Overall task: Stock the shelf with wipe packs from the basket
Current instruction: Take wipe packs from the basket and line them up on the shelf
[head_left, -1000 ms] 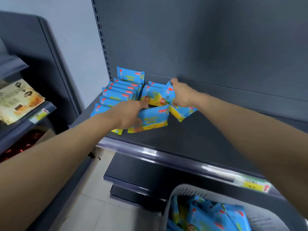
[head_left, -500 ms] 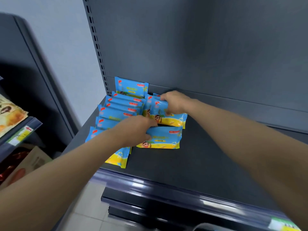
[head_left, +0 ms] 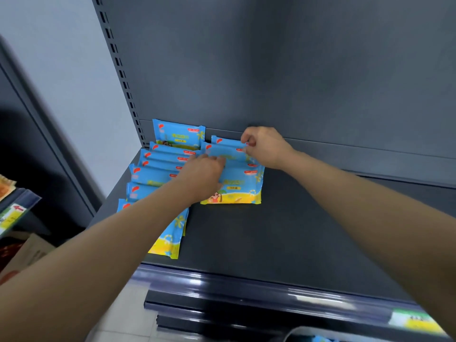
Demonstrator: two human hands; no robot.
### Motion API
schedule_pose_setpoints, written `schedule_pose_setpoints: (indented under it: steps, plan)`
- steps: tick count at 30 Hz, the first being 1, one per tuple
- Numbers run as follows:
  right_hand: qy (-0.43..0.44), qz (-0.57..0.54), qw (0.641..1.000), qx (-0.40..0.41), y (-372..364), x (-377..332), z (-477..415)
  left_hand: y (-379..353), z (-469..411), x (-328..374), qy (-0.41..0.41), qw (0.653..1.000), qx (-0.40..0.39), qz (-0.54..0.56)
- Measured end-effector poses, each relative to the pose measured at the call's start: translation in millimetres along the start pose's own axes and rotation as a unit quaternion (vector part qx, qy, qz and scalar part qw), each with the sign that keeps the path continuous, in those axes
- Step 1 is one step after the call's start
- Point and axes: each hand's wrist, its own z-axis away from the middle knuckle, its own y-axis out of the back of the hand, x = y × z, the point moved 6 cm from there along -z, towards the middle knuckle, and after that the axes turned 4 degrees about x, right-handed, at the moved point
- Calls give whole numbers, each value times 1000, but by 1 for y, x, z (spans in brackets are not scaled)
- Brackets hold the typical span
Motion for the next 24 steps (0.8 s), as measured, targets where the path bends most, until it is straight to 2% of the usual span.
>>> schedule_pose_setpoints:
  steps: [6, 11, 14, 17, 24]
  plan:
    - [-13, 4, 1000, 27, 26, -5, 38, -7, -9, 3, 12, 999, -2, -36]
    - [-15, 48, 998, 25, 42, -7, 73, 7, 1, 15, 26, 998, 47, -44]
    - [12, 95, 994, 49, 55, -15, 97, 37, 13, 31, 23, 994, 105, -4]
    - [44, 135, 986, 90, 76, -28, 122, 82, 35, 53, 5, 980, 197, 30]
    - [83, 193, 954, 216, 153, -46, 199, 176, 112, 119, -6, 940, 340, 22]
